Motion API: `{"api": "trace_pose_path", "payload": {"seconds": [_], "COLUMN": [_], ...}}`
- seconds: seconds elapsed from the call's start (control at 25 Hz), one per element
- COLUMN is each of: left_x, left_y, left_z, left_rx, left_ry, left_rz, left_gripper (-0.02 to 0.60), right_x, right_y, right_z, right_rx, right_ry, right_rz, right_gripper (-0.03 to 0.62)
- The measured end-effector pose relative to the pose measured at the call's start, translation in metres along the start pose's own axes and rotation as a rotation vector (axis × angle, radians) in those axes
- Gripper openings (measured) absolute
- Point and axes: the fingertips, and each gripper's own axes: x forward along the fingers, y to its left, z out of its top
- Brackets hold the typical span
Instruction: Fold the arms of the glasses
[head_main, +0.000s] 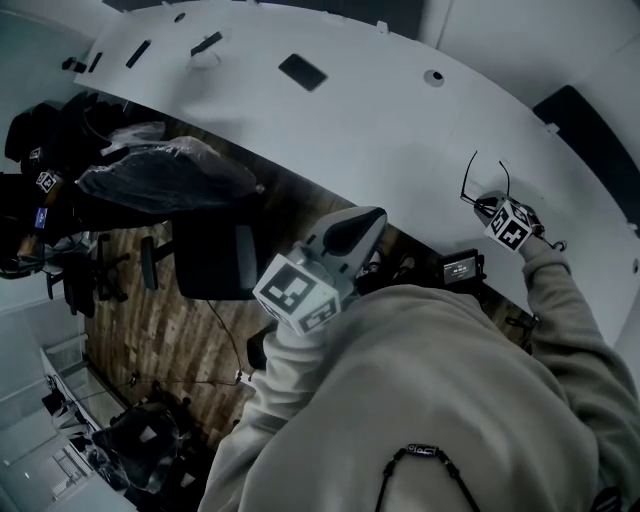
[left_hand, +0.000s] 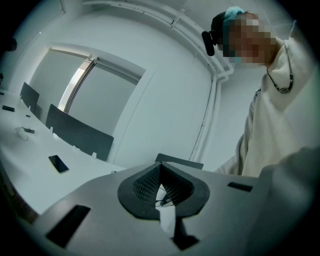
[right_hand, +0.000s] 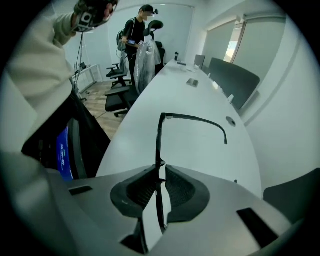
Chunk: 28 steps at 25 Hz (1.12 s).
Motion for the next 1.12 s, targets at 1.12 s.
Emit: {"api": "trace_pose_path", "payload": {"seconds": [1.12], "left_x": [0.148], "left_y": [-0.132], "left_z": [0.050], "left_rx": [0.419], "left_ry": [0.012], "left_rz": [-0.552], "left_gripper": [0.006], "right_x": [-0.313], "right_y": [0.093], "right_z": [0.091], "right_rx": [0.493], "right_ry": [-0.762], "right_rz": [0.009], "right_gripper": [0.066]}}
